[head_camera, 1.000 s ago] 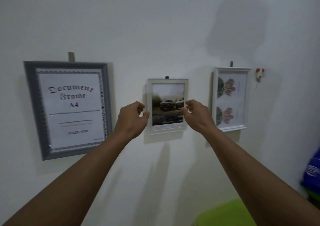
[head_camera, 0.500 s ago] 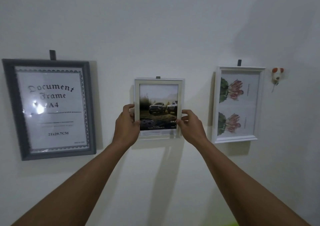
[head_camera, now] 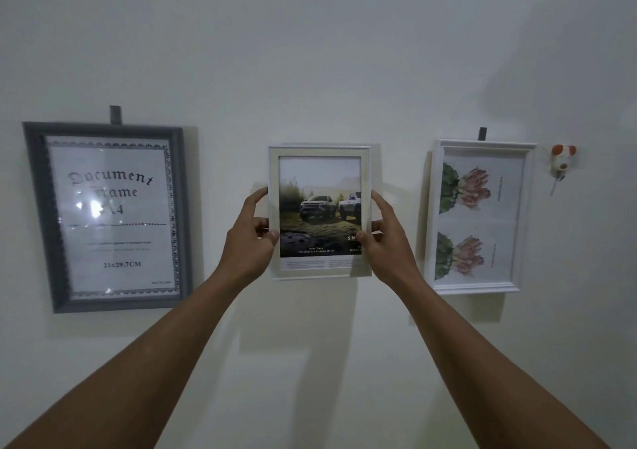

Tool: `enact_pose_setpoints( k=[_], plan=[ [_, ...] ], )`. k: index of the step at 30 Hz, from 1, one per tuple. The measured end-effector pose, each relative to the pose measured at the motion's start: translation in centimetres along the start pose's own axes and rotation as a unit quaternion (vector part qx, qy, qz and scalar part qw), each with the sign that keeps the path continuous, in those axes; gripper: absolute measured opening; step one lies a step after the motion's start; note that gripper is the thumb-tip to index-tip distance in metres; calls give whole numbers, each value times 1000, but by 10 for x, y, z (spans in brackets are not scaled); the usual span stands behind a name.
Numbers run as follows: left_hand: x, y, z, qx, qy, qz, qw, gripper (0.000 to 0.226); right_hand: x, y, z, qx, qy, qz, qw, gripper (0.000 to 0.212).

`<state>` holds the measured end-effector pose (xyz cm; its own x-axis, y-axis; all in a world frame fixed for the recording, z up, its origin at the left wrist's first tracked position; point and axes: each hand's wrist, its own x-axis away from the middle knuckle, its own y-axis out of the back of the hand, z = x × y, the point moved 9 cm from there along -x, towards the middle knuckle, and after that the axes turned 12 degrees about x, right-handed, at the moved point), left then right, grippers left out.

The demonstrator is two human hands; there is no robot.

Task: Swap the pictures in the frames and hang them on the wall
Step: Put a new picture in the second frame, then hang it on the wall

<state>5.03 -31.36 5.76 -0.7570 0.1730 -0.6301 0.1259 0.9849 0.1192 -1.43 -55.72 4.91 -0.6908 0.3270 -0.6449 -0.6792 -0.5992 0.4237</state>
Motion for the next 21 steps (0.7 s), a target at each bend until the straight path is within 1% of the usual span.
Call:
enact_pose_setpoints(
  k=[4,6,9,12,18,21],
  plan=[
    [17,8,-12,34,0,15,999,69,16,5,11,-14,-1,24,1000,70],
    [35,13,-12,63,21,24,998,68,35,4,16,-22,-7,42,999,70],
    [71,26,0,95,61,15,993,68,72,-6,19,-47,-29,73,996,69],
    [116,42,26,112,113,5,987,63,120,-22,15,-55,-57,100,992,68],
    [219,77,89,141,215,-22,966,37,233,-61,-3,-64,-142,122,980,67],
    [274,90,127,121,273,-7,954,38,291,-84,-20,-64,-192,137,970,61]
  ],
)
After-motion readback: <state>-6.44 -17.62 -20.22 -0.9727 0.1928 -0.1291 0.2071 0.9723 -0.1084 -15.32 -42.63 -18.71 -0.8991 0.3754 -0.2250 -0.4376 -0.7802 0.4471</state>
